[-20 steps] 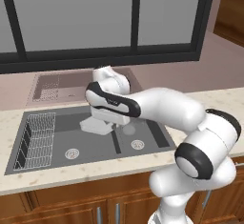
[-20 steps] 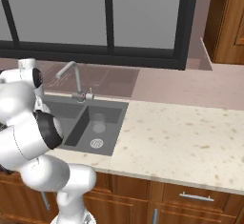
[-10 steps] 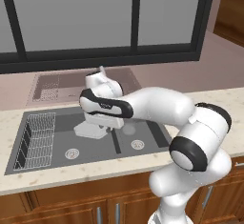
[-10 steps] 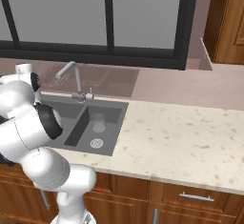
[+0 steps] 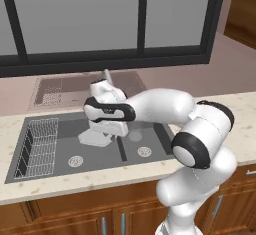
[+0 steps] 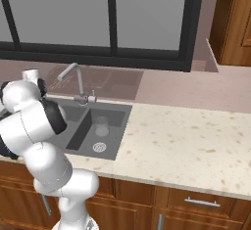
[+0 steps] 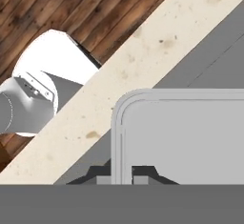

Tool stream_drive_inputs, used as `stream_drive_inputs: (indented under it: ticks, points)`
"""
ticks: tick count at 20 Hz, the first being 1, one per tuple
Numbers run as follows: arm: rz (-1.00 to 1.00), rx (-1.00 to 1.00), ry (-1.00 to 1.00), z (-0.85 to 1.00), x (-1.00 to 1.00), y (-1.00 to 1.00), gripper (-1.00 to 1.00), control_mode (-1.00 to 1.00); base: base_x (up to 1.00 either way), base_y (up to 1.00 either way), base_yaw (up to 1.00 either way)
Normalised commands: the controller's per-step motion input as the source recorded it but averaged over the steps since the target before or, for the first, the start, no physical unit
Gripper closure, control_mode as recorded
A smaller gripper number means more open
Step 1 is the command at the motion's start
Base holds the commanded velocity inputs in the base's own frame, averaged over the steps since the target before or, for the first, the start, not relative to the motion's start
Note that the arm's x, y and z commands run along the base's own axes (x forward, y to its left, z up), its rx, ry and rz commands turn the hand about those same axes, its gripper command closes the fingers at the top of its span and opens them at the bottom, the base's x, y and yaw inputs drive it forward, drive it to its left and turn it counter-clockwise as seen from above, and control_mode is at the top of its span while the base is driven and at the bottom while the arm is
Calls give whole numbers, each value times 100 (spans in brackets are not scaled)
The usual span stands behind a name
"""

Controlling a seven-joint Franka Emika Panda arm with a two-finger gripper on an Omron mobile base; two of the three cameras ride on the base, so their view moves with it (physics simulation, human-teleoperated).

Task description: Place the tupperware in the left basin and the glass cup in the right basin of the sink.

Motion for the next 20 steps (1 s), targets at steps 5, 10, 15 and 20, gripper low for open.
stream_drive_inputs:
  ticks: [5, 10, 15, 20]
  points:
    - [0, 1, 0, -41, 12, 0, 100, -100, 0, 0, 0]
    - [0, 0, 0, -33, 22, 0, 100, -100, 0, 0, 0]
    - [0, 0, 0, -25, 29, 0, 100, -100, 0, 0, 0]
    - [0, 0, 0, -30, 21, 1, 100, -100, 0, 0, 0]
